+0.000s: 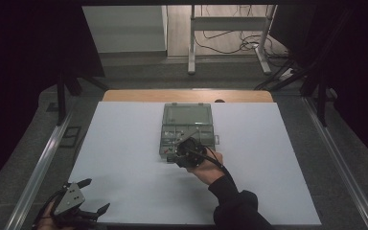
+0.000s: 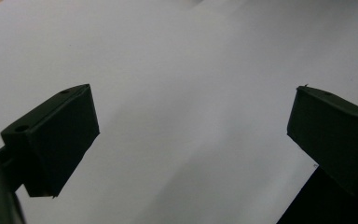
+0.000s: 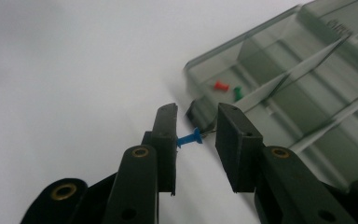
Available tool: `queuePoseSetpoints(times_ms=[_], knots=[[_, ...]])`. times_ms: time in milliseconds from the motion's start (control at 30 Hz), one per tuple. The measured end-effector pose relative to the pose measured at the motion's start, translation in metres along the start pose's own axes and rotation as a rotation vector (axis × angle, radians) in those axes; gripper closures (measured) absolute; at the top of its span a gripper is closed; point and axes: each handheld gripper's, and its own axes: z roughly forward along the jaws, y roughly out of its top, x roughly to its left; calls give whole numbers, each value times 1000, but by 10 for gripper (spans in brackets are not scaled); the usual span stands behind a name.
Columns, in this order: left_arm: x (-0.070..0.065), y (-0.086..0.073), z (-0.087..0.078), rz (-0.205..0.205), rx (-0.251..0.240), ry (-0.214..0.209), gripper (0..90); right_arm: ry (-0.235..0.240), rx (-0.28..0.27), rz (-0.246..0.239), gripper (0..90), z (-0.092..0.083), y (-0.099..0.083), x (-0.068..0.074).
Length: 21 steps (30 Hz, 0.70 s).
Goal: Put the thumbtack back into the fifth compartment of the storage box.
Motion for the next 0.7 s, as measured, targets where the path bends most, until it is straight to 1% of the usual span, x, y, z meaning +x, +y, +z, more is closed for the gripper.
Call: queuePoseSetpoints(times_ms=[33,67,133,167,233,400,433,500,567,667,700], knots=[[0,0,0,1,0,0,24,-8,1,7,690,2,3,-2],[0,0,0,1,0,0,24,-19,-4,-1,690,4,5,-4],[0,0,0,2,0,-1,24,-25,-8,16,690,9,10,-8],[0,0,0,2,-1,-1,24,-33,-11,15,690,12,12,-10],[0,0,0,3,-1,-2,24,-36,-9,26,690,17,16,-12],[0,0,-1,7,-1,-2,24,-41,-3,31,686,31,26,-15],[0,0,-1,8,-1,-2,24,-45,-3,25,674,34,27,-16],[0,0,0,8,-3,-3,24,-46,10,38,627,40,28,-17],[-1,0,-1,9,-4,-4,24,-54,12,45,603,44,27,-20],[0,0,-1,11,-3,-5,24,-39,7,70,556,43,26,-22],[0,-1,-1,11,-3,-5,24,-34,9,72,537,42,26,-22]])
